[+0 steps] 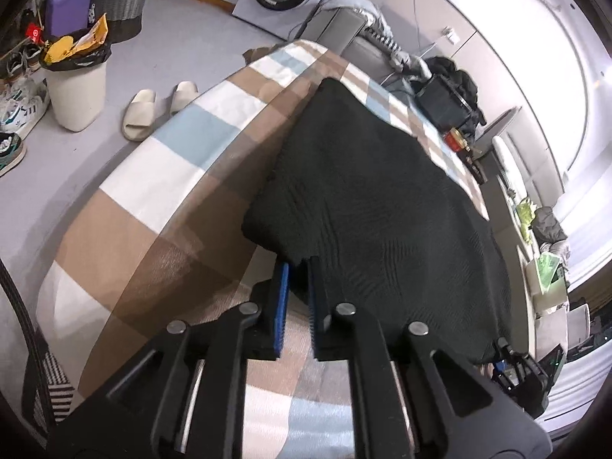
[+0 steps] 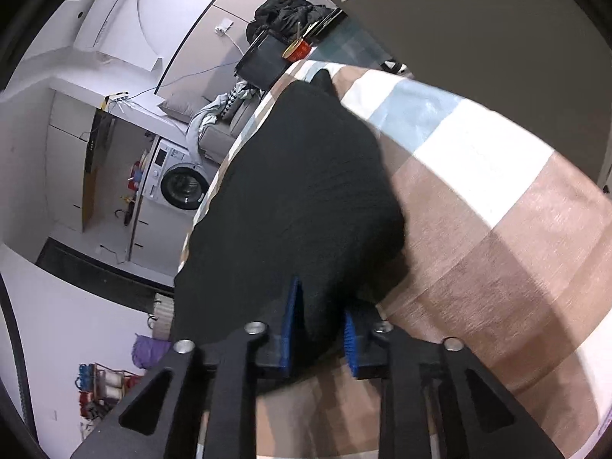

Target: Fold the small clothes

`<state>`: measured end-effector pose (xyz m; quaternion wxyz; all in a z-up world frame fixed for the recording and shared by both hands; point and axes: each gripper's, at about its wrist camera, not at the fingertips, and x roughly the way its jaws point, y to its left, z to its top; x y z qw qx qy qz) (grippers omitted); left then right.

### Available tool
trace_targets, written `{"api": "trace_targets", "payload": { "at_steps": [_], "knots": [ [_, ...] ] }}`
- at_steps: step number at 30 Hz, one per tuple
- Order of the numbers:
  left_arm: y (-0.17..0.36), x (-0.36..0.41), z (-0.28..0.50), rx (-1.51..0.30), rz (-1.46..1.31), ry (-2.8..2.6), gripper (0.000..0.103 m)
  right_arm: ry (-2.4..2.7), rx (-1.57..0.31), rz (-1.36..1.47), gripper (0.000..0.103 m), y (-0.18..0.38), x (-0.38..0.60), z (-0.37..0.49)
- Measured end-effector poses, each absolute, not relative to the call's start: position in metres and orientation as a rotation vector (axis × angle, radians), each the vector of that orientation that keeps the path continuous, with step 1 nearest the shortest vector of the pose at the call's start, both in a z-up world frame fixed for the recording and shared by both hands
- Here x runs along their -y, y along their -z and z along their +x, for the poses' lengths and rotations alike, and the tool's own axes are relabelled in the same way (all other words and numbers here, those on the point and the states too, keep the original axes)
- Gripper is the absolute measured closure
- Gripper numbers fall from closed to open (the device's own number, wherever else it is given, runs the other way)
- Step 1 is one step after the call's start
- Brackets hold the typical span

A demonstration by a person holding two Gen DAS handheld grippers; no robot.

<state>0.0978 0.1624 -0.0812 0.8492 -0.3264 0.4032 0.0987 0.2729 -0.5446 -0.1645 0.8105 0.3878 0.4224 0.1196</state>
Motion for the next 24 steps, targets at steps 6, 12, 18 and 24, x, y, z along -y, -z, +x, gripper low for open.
{"api": "trace_targets", "payload": {
  "at_steps": [6,12,18,24],
  "knots": [
    [0.086,-0.147,0.092,-0.909,-0.704,-0.140,0.084,-0.281,-0.900,0.790,0.063,0.160,0.522,0.270],
    [0.099,-0.133,0.100,-0.929,-0.725,-0.134,0.076,-0.286,-0.877,0.734,0.082,0.159,0.513,0.274],
    [0.105,-0.138,0.101,-0.879,-0.762,-0.188,0.076,-0.258,-0.852,0.779,0.097,0.164,0.526,0.274],
    [0.087,-0.148,0.097,-0.836,-0.664,-0.275,0.076,-0.137,-0.833,0.744,0.093,0.156,0.542,0.270]
  ]
}}
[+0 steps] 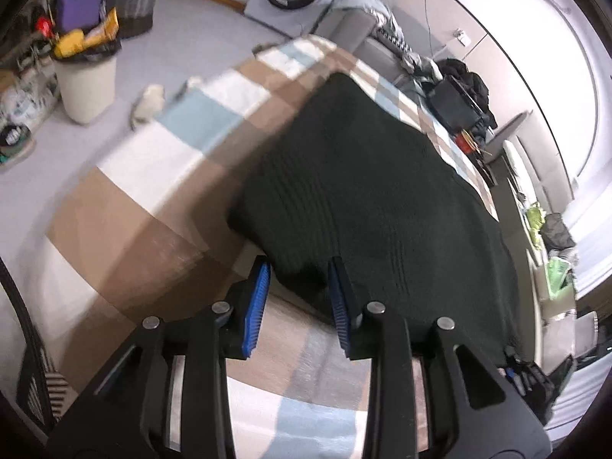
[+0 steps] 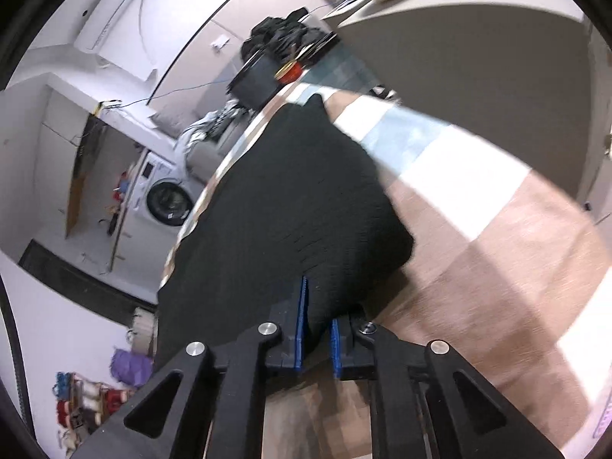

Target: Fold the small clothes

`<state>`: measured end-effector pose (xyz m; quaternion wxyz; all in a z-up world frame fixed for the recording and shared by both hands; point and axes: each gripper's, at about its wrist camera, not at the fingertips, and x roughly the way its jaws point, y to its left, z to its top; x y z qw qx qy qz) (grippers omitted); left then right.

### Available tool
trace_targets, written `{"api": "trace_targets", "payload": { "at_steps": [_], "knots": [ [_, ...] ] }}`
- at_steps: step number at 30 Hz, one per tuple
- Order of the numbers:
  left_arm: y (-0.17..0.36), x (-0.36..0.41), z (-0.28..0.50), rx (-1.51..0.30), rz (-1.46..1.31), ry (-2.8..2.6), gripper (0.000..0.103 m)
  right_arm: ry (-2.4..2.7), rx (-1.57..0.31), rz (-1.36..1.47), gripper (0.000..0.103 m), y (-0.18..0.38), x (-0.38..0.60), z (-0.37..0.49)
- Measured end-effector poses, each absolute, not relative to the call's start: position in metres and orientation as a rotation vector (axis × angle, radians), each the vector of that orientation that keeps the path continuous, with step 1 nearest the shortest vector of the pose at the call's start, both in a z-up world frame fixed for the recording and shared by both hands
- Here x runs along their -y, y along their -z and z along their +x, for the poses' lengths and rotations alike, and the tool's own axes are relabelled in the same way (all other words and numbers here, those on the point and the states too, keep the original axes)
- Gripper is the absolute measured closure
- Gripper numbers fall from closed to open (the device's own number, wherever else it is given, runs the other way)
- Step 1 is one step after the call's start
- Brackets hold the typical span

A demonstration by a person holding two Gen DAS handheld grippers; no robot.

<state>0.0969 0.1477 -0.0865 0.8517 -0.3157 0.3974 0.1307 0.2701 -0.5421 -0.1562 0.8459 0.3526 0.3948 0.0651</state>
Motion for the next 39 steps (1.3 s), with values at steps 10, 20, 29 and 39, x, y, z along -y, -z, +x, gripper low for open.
{"api": "trace_targets", "payload": {
  "at_steps": [10,20,29,39],
  "knots": [
    [0.060,-0.143,0.091,-0.814,-0.556,-0.289,0.064,-0.020,-0.813,0.653,0.079,0.152,0.548,0.260],
    [0.070,-0.135,0.096,-0.842,-0.539,-0.276,0.063,-0.137,-0.841,0.850,0.074,0.161,0.582,0.266],
    [0.092,-0.139,0.108,-0.872,-0.546,-0.244,0.063,-0.114,-0.777,0.762,0.086,0.144,0.582,0.270],
    [0.082,-0.131,0.110,-0.851,-0.450,-0.226,0.062,0.013,-0.735,0.392,0.078,0.089,0.580,0.262]
  ]
}}
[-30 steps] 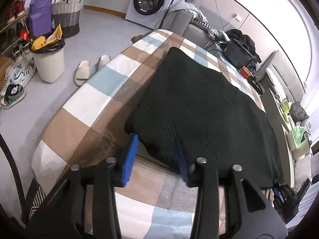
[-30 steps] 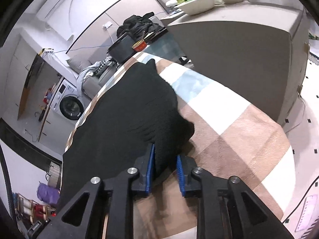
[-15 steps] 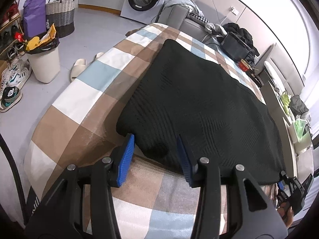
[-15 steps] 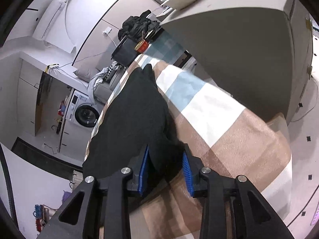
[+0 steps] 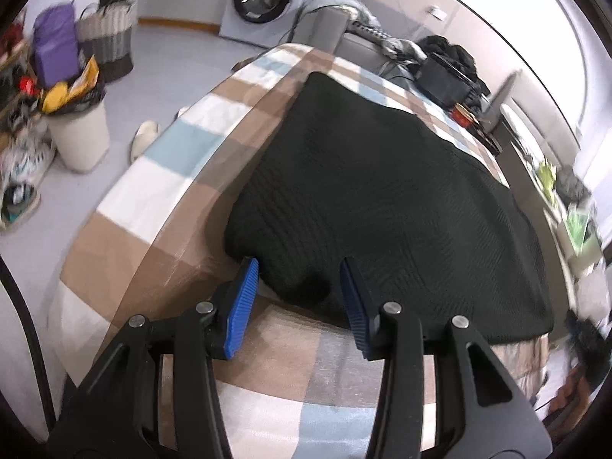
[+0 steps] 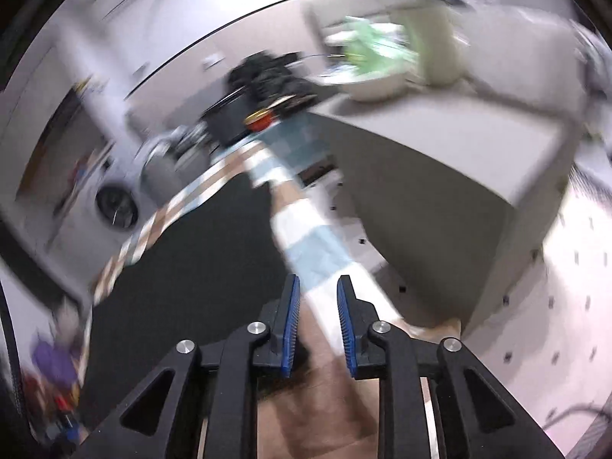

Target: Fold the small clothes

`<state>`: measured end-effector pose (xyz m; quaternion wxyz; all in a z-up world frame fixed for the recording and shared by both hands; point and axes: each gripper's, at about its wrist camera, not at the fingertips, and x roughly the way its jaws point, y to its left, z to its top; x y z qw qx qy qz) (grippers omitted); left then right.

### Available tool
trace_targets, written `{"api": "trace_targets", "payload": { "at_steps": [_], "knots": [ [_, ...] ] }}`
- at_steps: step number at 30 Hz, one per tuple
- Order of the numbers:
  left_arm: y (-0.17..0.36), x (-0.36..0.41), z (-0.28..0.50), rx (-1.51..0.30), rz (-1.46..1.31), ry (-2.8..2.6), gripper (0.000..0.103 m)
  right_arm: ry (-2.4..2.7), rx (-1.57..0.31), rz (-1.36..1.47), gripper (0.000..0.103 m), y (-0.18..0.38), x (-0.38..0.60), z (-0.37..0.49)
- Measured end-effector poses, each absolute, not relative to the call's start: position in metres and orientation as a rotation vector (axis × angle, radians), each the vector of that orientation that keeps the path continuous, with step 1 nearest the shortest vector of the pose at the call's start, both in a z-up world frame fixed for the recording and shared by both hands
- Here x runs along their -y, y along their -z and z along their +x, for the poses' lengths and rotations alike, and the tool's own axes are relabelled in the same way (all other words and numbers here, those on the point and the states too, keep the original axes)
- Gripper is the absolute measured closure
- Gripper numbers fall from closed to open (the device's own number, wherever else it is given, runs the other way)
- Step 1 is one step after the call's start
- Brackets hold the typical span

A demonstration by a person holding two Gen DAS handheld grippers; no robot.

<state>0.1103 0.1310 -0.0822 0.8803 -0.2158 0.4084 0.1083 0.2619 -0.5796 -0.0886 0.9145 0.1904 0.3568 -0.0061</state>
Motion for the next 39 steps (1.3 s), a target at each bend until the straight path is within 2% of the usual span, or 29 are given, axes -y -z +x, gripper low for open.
{"api": "trace_targets", "payload": {
  "at_steps": [2,3,9,16,22,27,29,34,39],
  "knots": [
    [0.077,-0.115,0.116,-0.849,-0.384,-0.204,0.055,-0.113,-0.769,0.301,0.057,0.084,0.550,0.266],
    [0.076,-0.106,0.120,-0.851,-0.354,-0.177,0.054,-0.175,-0.784,0.275,0.055,0.085,0.537,0.267],
    [0.070,-0.048,0.145,-0.854,-0.208,0.009,0.050,-0.440,-0.845,0.024,0.055,0.099,0.433,0.269],
    [0.065,-0.016,0.153,-0.844,-0.125,0.112,0.048,-0.530,-0.911,-0.024,0.055,0.119,0.377,0.283],
    [0.091,-0.020,0.165,-0.919,-0.121,0.065,0.048,-0.526,-0.930,-0.071,0.054,0.138,0.375,0.287],
    [0.108,-0.058,0.150,-0.915,-0.155,0.000,0.048,-0.415,-0.895,-0.190,0.053,0.142,0.390,0.283],
    [0.110,-0.074,0.141,-0.912,-0.158,-0.018,0.048,-0.357,-0.881,-0.220,0.049,0.143,0.401,0.284],
    [0.106,-0.092,0.132,-0.926,-0.161,-0.024,0.048,-0.320,-0.875,-0.185,0.048,0.143,0.444,0.283],
    [0.084,-0.068,0.147,-0.874,-0.122,0.039,0.048,-0.340,-0.851,-0.185,0.048,0.127,0.444,0.284]
  ]
}}
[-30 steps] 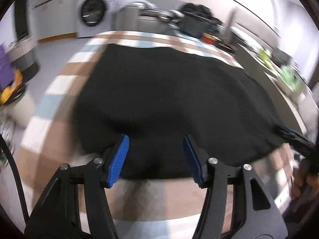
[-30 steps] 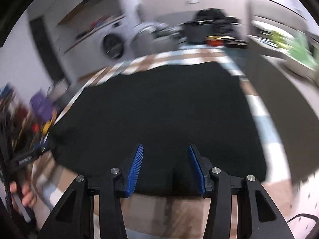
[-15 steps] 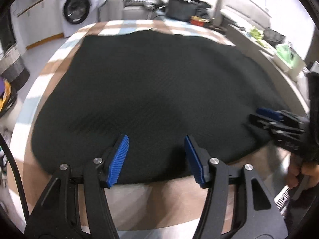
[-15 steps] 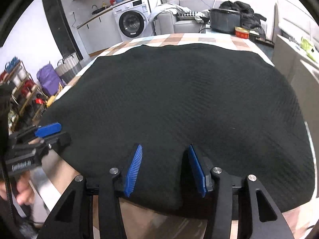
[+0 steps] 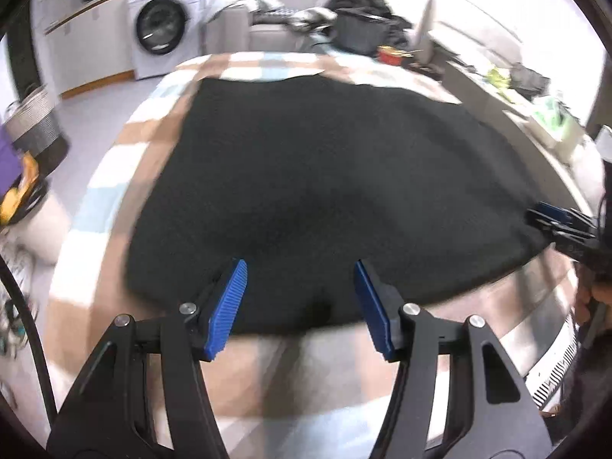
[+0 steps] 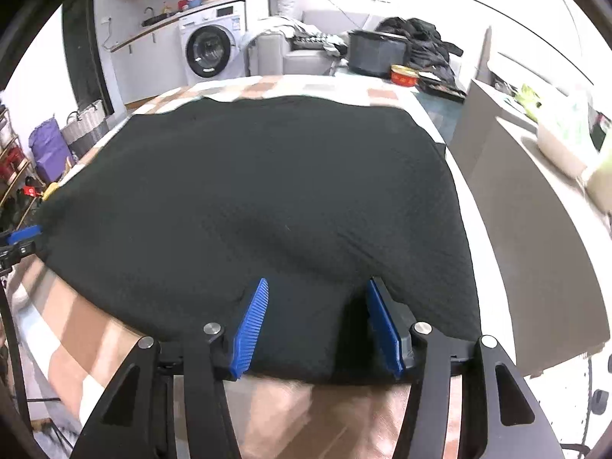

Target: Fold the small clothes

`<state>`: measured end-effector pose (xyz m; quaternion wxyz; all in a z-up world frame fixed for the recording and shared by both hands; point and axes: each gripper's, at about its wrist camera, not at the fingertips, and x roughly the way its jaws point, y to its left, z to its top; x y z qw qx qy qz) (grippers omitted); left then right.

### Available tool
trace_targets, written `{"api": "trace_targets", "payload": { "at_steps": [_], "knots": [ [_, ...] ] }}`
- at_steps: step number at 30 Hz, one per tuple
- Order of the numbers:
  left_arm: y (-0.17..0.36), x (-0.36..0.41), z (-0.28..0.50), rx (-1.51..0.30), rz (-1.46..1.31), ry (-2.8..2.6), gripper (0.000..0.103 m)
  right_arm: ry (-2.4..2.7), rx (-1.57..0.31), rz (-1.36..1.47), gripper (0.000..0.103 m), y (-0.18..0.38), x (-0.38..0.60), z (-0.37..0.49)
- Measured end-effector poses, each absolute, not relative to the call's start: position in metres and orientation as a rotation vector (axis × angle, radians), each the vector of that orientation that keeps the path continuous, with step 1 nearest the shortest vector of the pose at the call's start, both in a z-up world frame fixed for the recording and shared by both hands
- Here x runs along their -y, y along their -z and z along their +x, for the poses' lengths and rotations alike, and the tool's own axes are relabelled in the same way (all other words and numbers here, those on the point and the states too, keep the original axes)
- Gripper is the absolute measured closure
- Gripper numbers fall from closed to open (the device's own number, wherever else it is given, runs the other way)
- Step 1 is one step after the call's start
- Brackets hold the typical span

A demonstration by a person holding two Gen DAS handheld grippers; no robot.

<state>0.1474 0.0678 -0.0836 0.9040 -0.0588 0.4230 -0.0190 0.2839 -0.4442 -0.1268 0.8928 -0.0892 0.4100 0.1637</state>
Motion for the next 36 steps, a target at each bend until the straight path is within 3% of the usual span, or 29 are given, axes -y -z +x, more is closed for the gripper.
{"api": "trace_targets", "payload": {
  "at_steps": [9,15,16,17,22,27,32,36],
  "knots": [
    [0.103,-0.051,0.231,-0.937,-0.138,0.095,0.048,-0.508,-0.885,-0.205,0.046,0.136,0.386,0.340],
    [0.109,-0.077,0.213,-0.911,-0.168,0.165,0.048,-0.418,-0.846,-0.414,0.045,0.148,0.404,0.344],
    [0.109,-0.079,0.210,-0.912,-0.173,0.165,0.048,-0.405,-0.851,-0.400,0.034,0.149,0.415,0.346],
    [0.109,-0.082,0.207,-0.916,-0.174,0.158,0.048,-0.400,-0.867,-0.352,0.032,0.149,0.431,0.349],
    [0.093,-0.079,0.202,-0.910,-0.136,0.111,0.048,-0.320,-0.865,-0.243,0.032,0.137,0.467,0.358],
    [0.075,-0.053,0.245,-0.884,-0.104,0.143,0.048,-0.410,-0.816,-0.206,0.032,0.118,0.434,0.382],
    [0.100,-0.027,0.304,-0.986,-0.030,0.122,0.047,-0.488,-0.908,-0.241,0.032,0.142,0.382,0.421],
    [0.106,-0.035,0.301,-0.962,-0.018,0.120,0.047,-0.464,-0.934,-0.312,0.032,0.161,0.385,0.425]
  ]
}}
